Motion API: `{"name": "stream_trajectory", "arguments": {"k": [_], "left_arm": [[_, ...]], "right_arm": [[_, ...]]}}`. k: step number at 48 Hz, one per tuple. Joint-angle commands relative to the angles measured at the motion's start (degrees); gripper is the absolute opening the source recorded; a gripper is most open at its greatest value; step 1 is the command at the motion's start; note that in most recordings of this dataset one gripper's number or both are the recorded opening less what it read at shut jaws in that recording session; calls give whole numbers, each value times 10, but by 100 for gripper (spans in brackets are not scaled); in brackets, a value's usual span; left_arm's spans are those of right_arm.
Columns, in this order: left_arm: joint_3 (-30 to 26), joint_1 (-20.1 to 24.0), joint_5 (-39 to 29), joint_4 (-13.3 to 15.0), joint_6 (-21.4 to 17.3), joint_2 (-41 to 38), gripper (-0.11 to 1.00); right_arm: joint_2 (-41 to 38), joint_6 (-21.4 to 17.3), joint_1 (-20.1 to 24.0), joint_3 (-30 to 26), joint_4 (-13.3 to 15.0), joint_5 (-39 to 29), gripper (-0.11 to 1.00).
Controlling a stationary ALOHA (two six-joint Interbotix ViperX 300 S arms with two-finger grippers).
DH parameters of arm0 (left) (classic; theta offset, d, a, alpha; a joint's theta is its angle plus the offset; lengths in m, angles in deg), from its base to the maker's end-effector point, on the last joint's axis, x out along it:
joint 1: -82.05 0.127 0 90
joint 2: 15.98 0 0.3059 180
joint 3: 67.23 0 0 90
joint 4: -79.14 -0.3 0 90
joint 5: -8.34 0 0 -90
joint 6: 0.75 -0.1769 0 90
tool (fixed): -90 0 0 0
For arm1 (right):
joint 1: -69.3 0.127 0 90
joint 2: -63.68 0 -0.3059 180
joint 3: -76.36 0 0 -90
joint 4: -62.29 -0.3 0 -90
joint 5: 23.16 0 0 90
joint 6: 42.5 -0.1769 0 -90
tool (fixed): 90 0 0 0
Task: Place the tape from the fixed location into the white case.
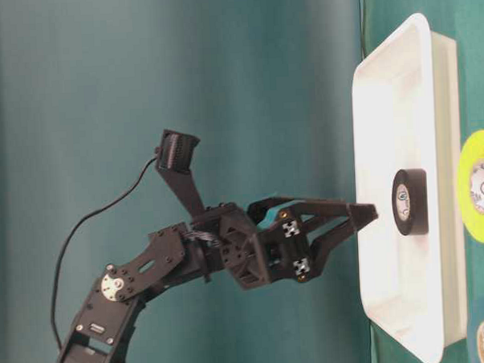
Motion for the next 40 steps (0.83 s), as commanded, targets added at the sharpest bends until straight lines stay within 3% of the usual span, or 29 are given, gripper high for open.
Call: {"name": "stream_trajectory", "arguments": {"k": [1, 40], "left_arm": [[-15, -4, -9, 1, 2, 32, 95], [-44, -25, -55, 1, 7, 64, 95]], "right_arm": [[-3, 1, 1, -18, 1, 2, 0], [-3, 1, 1, -21, 1, 2, 0]]}}
